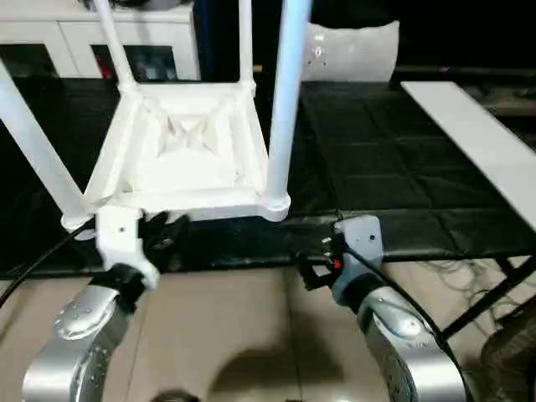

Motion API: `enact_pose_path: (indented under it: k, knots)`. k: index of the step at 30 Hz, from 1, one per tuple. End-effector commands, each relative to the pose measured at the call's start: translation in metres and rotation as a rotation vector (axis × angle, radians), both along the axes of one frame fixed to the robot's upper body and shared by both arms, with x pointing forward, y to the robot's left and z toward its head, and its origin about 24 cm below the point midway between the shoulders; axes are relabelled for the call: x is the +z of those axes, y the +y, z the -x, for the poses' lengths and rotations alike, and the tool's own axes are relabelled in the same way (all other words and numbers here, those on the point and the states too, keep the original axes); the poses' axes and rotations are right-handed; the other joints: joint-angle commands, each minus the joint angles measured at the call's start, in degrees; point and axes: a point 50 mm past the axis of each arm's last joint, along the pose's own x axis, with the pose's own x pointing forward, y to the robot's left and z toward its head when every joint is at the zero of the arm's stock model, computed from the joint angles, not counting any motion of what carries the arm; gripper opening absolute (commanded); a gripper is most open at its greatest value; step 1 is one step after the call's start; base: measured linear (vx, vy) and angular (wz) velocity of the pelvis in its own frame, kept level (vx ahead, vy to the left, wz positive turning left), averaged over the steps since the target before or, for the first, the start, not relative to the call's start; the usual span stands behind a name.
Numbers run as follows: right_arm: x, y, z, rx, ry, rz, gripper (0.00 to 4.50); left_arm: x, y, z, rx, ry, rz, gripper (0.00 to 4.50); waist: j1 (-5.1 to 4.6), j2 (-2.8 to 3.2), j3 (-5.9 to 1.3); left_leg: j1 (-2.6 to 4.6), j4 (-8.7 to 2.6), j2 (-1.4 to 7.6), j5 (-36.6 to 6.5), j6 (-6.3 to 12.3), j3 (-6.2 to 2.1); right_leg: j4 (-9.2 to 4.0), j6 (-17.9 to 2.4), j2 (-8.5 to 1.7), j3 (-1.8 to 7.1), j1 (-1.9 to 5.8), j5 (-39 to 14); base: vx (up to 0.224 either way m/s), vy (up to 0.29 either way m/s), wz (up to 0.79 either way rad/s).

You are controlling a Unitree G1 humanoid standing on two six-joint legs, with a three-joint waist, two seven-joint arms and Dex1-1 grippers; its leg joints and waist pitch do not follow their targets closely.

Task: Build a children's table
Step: Rotate leg to tighten

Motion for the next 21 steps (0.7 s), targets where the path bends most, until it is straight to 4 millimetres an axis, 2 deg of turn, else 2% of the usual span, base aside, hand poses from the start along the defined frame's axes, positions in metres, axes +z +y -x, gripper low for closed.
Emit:
enact_pose_path:
  k: [1, 2, 3, 4, 5, 6, 7, 8, 9, 10, 11, 12, 13, 14, 15, 16, 17, 18, 19, 20, 21]
  knots:
    - [0.0068, -0.0006, -0.0006, -0.007, -0.039, 0.004, 4.5, 0.0013, 0.0011, 0.0031, 0.014, 0.0, -0.005, 1.74, -0.06, -0.41, -1.39, 1.01, -3.11, 3.0, -15.56, 2.16, -0.47, -11.02, 9.46, -7.66, 4.23, 2.49, -32.6, -0.026, -0.081, -0.02]
    - [0.0068, -0.0005, -0.0006, -0.007, -0.039, 0.002, 4.5, 0.0015, 0.0013, 0.0038, 0.017, 0.001, -0.004, 1.74, -0.42, -0.11, -1.26, 2.48, -3.07, 3.05, -19.54, 1.67, -0.09, -12.46, 7.59, -7.73, 3.32, 2.73, -39.42, 0.0, 0.0, 0.0]
    - [0.0064, -0.0002, -0.0006, 0.0, -0.04, 0.005, 4.5, 0.0011, 0.0015, 0.0049, 0.019, 0.002, -0.003, 1.74, -0.66, 0.03, -0.75, 3.17, -3.35, 3.32, -21.94, 1.63, -0.11, -13.06, 6.83, -7.68, 2.59, 2.62, -41.45, 0.0, 0.0, 0.0]
    - [0.006, -0.0001, -0.0004, 0.005, -0.04, 0.009, 4.5, 0.0009, 0.0014, 0.0056, 0.019, 0.003, -0.003, 1.74, -2.14, 0.87, -0.14, 7.63, -3.86, 5.23, -35.61, 1.2, -1.12, -14.11, 5.66, -6.15, -2.15, 1.78, -42.14, 0.0, 0.0, 0.0]
    - [0.0059, 0.0002, -0.0003, 0.011, -0.042, 0.012, 4.5, 0.0006, 0.0015, 0.006, 0.019, 0.005, -0.004, 1.74, -2.5, 1.68, 0.03, 7.42, -6.46, 7.87, -42.58, 1.25, -2.62, -11.25, 4.79, -5.46, -3.02, 2.97, -35.91, 0.0, 0.0, 0.0]
    - [0.0056, 0.0008, 0.0, 0.018, -0.045, 0.016, 4.5, -0.0002, 0.002, 0.0066, 0.023, 0.009, -0.008, 1.74, -1.5, 1.79, -0.45, 2.77, -12.91, 11.22, -53.52, 0.53, -4.33, 2.33, 2.7, -4.25, -1.63, 7.26, -14.79, 0.055, 0.045, -0.13]
    - [0.0053, 0.0012, 0.0001, 0.02, -0.045, 0.017, 4.5, -0.0007, 0.0024, 0.0068, 0.026, 0.01, -0.013, 1.74, -1.43, 1.91, -0.24, 3.64, -13.76, 11.38, -55.24, 1.51, -3.55, 3.13, 1.94, -4.23, -0.82, 6.26, -11.36, 0.055, 0.045, -0.13]
    - [0.005, 0.0015, 0.0002, 0.02, -0.045, 0.017, 4.5, -0.0011, 0.0025, 0.007, 0.026, 0.01, -0.015, 1.74, -1.57, 1.01, 0.0, 6.29, -11.62, 9.82, -54.83, 2.33, -2.07, 1.03, 0.61, -6.23, 2.12, 4.17, -14.53, 0.1, -0.022, -0.01]
    - [0.005, 0.0015, 0.0002, 0.02, -0.045, 0.017, 4.5, -0.0011, 0.0025, 0.007, 0.026, 0.01, -0.015, 1.74, -2.64, -1.07, -0.51, 6.55, -8.31, 6.67, -49.92, 2.29, -1.19, -3.95, 0.98, -7.49, 4.15, 4.34, -23.12, 0.138, -0.08, -0.08]
    - [0.0045, 0.0027, 0.0005, 0.031, -0.046, 0.019, 4.5, -0.0013, 0.0037, 0.0071, 0.03, 0.007, -0.02, 1.74, 0.43, -1.22, -0.81, 0.88, 6.13, 1.5, -12.6, 4.23, 0.79, -15.06, 3.37, -16.12, 10.25, 7.57, -57.25, 0.138, -0.08, -0.08]
    - [0.0042, 0.0032, 0.0006, 0.036, -0.046, 0.02, 4.5, -0.0013, 0.0044, 0.007, 0.033, 0.005, -0.022, 1.74, 0.1, -2.42, -0.59, -1.62, 7.53, 1.62, -9.4, 5.25, -0.03, -14.63, 2.39, -16.3, 11.32, 8.98, -56.64, 0.107, -0.056, -0.12]
    - [0.0037, 0.0035, 0.0007, 0.042, -0.048, 0.024, 4.5, -0.0015, 0.0051, 0.0068, 0.037, 0.006, -0.021, 1.74, 1.23, -2.03, -1.47, -4.4, 6.66, 1.14, -5.43, 5.05, -1.07, -12.58, -0.87, -13.88, 9.8, 11.72, -42.22, 0.117, -0.005, 0.03]
    - [0.0033, 0.0034, 0.0007, 0.047, -0.048, 0.033, 4.5, -0.0017, 0.0057, 0.0068, 0.042, 0.008, -0.021, 1.74, 1.03, -2.41, -1.69, -4.67, 5.75, 0.79, -3.61, 5.45, -0.93, -12.0, -2.37, -11.82, 8.68, 11.85, -34.65, 0.117, -0.005, 0.03]
    - [0.0029, 0.0031, 0.0006, 0.049, -0.05, 0.04, 4.5, -0.0018, 0.006, 0.0069, 0.043, 0.009, -0.022, 1.74, 1.05, -1.53, -1.8, -3.44, 2.62, 0.62, 0.4, 6.65, -0.35, -12.16, -4.81, -9.05, 6.07, 11.58, -25.34, 0.147, 0.017, 0.14]
    - [0.0028, 0.003, 0.0006, 0.051, -0.051, 0.044, 4.5, -0.0019, 0.0063, 0.007, 0.044, 0.011, -0.025, 1.74, 0.89, -0.63, -2.06, -2.24, 0.73, 1.19, 2.24, 7.06, -0.14, -12.19, -5.41, -8.06, 4.76, 11.34, -22.4, 0.209, 0.042, 0.18]
    - [0.0027, 0.0031, 0.0006, 0.053, -0.052, 0.041, 4.5, -0.0021, 0.0069, 0.0075, 0.045, 0.012, -0.034, 1.74, 0.51, 1.59, -2.59, -0.16, -2.39, 2.46, 4.38, 7.22, -0.16, -12.27, -3.93, -6.15, 1.58, 11.46, -17.77, 0.209, 0.042, 0.18]
    - [0.0027, 0.0028, 0.0004, 0.052, -0.053, 0.037, 4.5, -0.0023, 0.0074, 0.0081, 0.049, 0.013, -0.037, 1.74, -1.49, 2.94, -2.21, 3.59, -6.01, 6.47, -6.39, 10.74, -5.16, -7.66, -0.64, -2.93, -0.42, 8.51, -14.73, 0.238, 0.068, 0.11]
    - [0.0027, 0.0027, 0.0004, 0.052, -0.054, 0.037, 4.5, -0.0023, 0.0074, 0.0082, 0.049, 0.013, -0.037, 1.74, -3.84, 2.39, -5.12, 11.96, -5.81, 11.34, -6.39, 21.36, -11.43, 1.16, 2.96, -3.24, 0.23, 1.57, -11.16, 0.247, 0.035, 0.01]
    - [0.0026, 0.0022, 0.0002, 0.049, -0.055, 0.036, 4.5, -0.0024, 0.0075, 0.0087, 0.053, 0.012, -0.031, 1.74, -4.4, 2.3, -5.76, 12.35, -4.81, 11.39, 0.02, 26.14, -12.22, 2.8, 5.17, -3.63, 0.47, -0.11, -10.27, 0.247, 0.035, 0.01]
    - [0.0026, 0.0019, 0.0001, 0.047, -0.057, 0.036, 4.5, -0.0026, 0.008, 0.0093, 0.053, 0.013, -0.033, 1.74, -4.11, 2.41, -4.57, 10.08, -3.92, 9.68, 6.76, 28.67, -9.86, 4.38, 8.08, -4.17, 1.13, -2.33, -6.77, 0.234, 0.016, 0.01]
    - [0.0027, 0.0017, -0.0001, 0.045, -0.058, 0.034, 4.5, -0.0028, 0.0084, 0.0096, 0.054, 0.013, -0.036, 1.74, -4.88, 1.39, -4.88, 9.74, -4.2, 9.52, 8.64, 29.33, -9.07, 4.91, 8.98, -4.41, 1.37, -3.11, -4.08, 0.178, 0.003, 0.07]
